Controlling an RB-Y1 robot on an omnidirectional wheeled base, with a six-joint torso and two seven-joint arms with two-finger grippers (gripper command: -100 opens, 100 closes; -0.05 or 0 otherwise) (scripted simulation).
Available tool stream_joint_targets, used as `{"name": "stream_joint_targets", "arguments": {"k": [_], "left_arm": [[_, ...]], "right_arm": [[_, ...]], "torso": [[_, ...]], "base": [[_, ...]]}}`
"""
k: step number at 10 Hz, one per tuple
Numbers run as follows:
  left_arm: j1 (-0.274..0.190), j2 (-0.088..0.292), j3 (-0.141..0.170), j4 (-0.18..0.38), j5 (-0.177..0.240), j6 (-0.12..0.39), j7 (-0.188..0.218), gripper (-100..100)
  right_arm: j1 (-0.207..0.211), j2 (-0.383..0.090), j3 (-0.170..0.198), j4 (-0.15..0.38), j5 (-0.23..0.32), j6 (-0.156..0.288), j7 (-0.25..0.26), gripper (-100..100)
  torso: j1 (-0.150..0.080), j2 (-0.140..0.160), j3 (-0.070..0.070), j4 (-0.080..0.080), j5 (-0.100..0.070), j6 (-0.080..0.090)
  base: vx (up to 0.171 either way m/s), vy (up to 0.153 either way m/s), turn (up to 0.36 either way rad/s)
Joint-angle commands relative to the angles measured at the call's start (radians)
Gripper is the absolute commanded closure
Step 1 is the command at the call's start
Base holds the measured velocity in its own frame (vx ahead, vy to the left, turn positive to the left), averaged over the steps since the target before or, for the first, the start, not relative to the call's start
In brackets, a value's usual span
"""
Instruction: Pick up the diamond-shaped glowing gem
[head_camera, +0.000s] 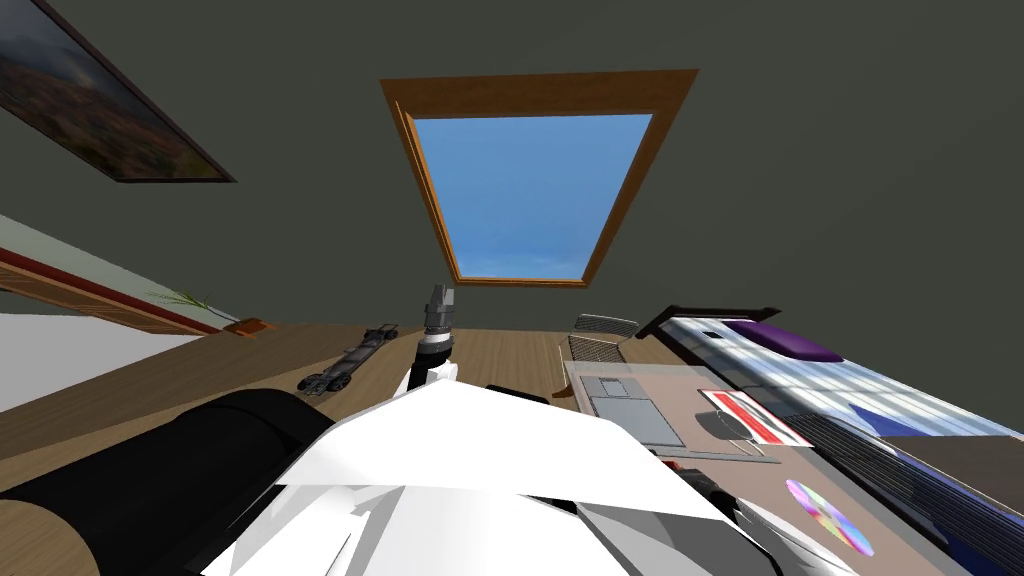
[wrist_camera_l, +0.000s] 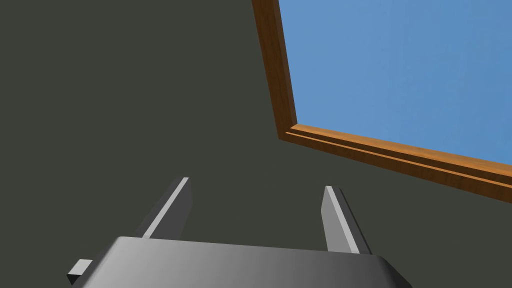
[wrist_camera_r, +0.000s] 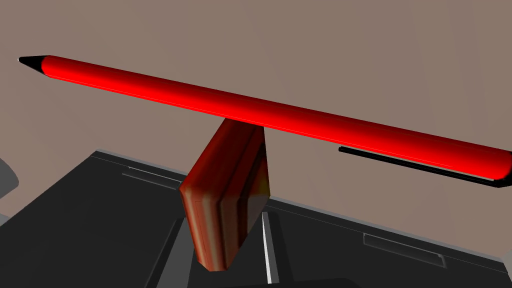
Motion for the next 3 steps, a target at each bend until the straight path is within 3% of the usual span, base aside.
{"name": "stream_joint_targets", "arguments": {"k": [1,2,3], "left_arm": [[0.000,0.000,0.000,0.000,0.000,0.000,0.000,0],[0.000,0.000,0.000,0.000,0.000,0.000,0.000,0],[0.000,0.000,0.000,0.000,0.000,0.000,0.000,0]], "right_arm": [[0.005,-0.031,0.011,-0.019,-0.002,-0.017,-0.006,100],[-0.002,-0.016,0.007,0.000,-0.001,-0.015,-0.002,100],[-0.002,-0.017,0.008,0.000,-0.001,-0.018,-0.003,0]], "torso": [[0.000,0.000,0.000,0.000,0.000,0.000],[0.002,-0.001,0.000,0.000,0.000,-0.001],[0.000,0.000,0.000,0.000,0.000,-0.002]], "base": [[0.037,0.075,-0.147],[0.015,0.032,-0.031],[0.002,0.006,0.003]]}}
